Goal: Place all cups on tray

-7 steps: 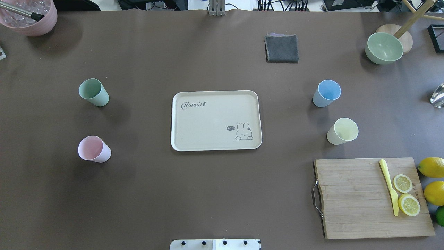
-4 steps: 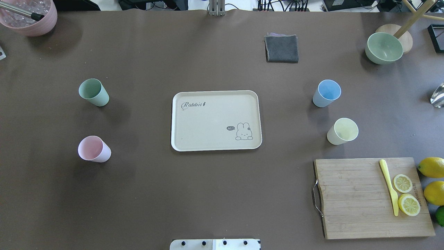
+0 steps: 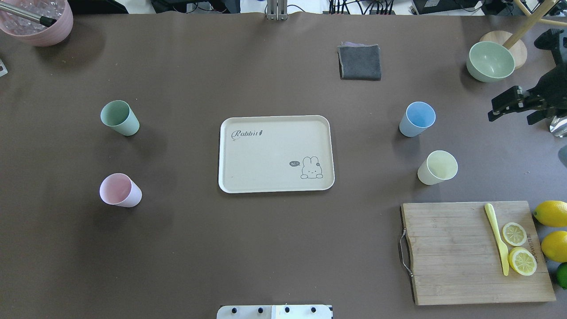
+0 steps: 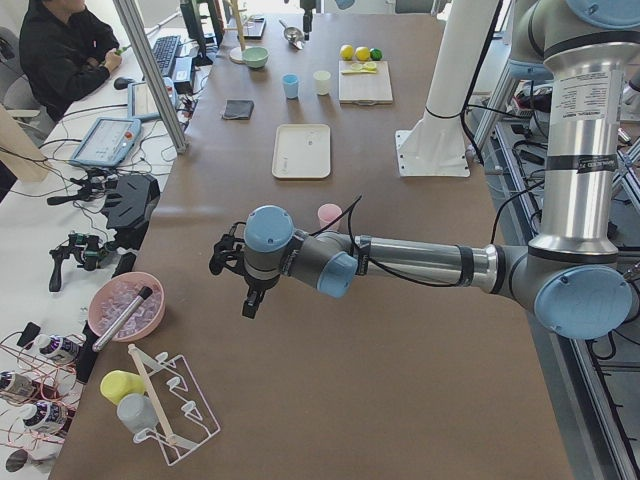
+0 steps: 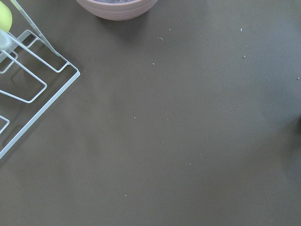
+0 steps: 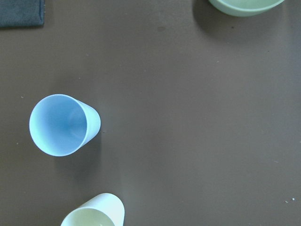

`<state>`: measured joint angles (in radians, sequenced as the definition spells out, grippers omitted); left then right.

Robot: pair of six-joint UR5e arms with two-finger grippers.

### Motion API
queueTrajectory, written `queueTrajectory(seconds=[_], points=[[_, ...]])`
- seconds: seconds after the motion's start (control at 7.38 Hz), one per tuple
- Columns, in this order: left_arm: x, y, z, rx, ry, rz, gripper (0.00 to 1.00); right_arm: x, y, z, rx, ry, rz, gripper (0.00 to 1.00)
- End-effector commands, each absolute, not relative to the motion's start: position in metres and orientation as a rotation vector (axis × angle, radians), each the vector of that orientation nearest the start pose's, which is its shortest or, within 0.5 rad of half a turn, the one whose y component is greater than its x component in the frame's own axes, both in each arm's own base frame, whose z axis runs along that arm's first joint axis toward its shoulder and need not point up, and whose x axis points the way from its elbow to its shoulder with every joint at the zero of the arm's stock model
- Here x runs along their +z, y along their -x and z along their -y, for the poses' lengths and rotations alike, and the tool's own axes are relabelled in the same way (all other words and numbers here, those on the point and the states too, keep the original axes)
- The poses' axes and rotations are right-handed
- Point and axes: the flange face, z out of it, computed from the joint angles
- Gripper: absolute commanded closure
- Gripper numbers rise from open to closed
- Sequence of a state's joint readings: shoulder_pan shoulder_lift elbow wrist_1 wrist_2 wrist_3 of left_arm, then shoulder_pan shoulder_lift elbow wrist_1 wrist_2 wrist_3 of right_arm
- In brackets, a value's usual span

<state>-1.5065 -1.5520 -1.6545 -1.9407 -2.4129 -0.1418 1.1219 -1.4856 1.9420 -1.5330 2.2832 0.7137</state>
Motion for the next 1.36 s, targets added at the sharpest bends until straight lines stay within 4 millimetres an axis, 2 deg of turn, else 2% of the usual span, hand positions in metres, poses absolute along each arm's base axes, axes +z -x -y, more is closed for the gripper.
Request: queueTrajectory(seconds=[0.0, 0.14, 0.27, 0.41, 0.81, 1.22], points=[[0.582, 0.027, 0.504, 0.110, -0.320, -0.865, 0.02, 0.435, 0.217, 0.471, 0.101, -0.021, 0.840, 0.00], [0.582, 0.027, 0.504, 0.108, -0.319, -0.865, 0.02, 0.440, 0.232, 0.463, 0.107, -0.010, 0.848, 0.00], [0.583, 0.027, 0.504, 0.109, -0.318, -0.865, 0.02, 0.448, 0.238, 0.456, 0.103, -0.008, 0.843, 0.00], [0.583, 0.027, 0.504, 0.109, -0.318, -0.866, 0.02, 0.459, 0.243, 0.454, 0.098, -0.010, 0.832, 0.00], [0.584, 0.027, 0.504, 0.107, -0.316, -0.867, 0.02, 0.466, 0.258, 0.448, 0.082, 0.014, 0.822, 0.00], [0.583, 0.026, 0.504, 0.109, -0.317, -0.867, 0.02, 0.481, 0.286, 0.442, 0.057, 0.029, 0.781, 0.00]])
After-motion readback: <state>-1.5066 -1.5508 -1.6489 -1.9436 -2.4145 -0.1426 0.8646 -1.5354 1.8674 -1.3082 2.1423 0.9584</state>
